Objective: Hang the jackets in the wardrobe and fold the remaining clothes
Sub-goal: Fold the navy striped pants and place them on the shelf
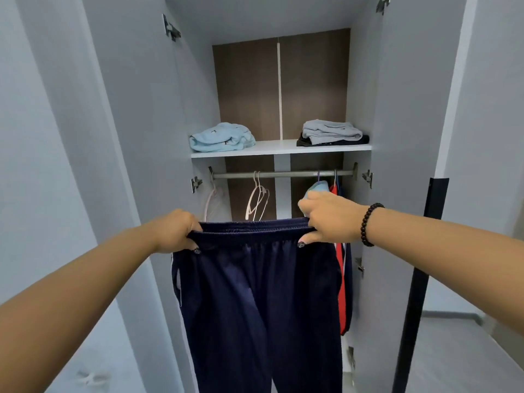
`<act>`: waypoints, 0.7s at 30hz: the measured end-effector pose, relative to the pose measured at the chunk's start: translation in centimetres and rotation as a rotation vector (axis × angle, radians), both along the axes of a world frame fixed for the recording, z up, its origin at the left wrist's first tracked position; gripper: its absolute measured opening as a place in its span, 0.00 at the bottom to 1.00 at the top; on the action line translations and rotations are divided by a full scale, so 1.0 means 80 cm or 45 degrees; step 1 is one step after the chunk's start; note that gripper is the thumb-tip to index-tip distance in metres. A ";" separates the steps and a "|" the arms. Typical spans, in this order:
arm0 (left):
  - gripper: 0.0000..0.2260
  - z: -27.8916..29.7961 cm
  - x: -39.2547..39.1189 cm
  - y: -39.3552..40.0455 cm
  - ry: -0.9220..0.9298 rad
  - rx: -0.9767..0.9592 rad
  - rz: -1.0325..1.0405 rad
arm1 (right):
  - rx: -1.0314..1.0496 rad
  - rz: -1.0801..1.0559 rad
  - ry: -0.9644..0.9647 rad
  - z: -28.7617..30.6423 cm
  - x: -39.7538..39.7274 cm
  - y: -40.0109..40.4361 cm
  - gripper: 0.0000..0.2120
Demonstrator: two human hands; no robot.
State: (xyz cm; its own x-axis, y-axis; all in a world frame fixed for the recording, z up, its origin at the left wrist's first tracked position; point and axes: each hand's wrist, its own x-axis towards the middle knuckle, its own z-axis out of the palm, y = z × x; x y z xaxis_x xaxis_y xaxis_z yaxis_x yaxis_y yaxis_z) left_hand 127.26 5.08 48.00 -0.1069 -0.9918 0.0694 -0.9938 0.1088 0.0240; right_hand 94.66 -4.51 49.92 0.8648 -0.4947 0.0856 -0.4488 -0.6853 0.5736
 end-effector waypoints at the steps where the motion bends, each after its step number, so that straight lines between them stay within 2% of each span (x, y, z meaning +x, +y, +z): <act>1: 0.04 -0.001 0.002 0.004 0.056 -0.013 0.017 | 0.058 0.042 -0.018 0.003 -0.001 0.000 0.30; 5: 0.06 0.002 0.000 0.017 0.369 -0.086 0.085 | 0.548 0.036 -0.345 0.022 -0.011 -0.004 0.14; 6: 0.08 0.006 0.000 0.020 0.462 -0.115 0.107 | 0.589 0.034 -0.398 0.027 -0.014 -0.009 0.12; 7: 0.07 0.010 0.000 0.023 0.548 -0.150 0.131 | 0.598 0.017 -0.434 0.031 -0.017 -0.013 0.14; 10: 0.07 0.015 -0.001 0.032 0.810 -0.226 0.143 | 0.748 -0.111 -0.607 0.042 -0.021 -0.020 0.29; 13: 0.05 0.016 -0.004 0.038 0.978 -0.320 0.161 | 0.999 -0.125 -0.880 0.051 -0.022 -0.024 0.36; 14: 0.09 0.015 -0.003 0.038 1.019 -0.389 0.179 | 1.032 -0.113 -0.977 0.053 -0.022 -0.027 0.36; 15: 0.12 0.015 -0.003 0.038 1.083 -0.447 0.194 | 1.049 -0.106 -1.059 0.054 -0.021 -0.030 0.35; 17: 0.12 0.013 -0.007 0.037 1.248 -0.487 0.181 | 1.018 -0.091 -1.165 0.054 -0.018 -0.037 0.32; 19: 0.10 0.010 -0.016 0.032 1.426 -0.452 0.193 | 0.848 -0.092 -1.199 0.052 -0.011 -0.045 0.23; 21: 0.12 0.004 -0.026 0.024 1.556 -0.411 0.282 | 0.646 -0.134 -1.146 0.043 0.000 -0.051 0.19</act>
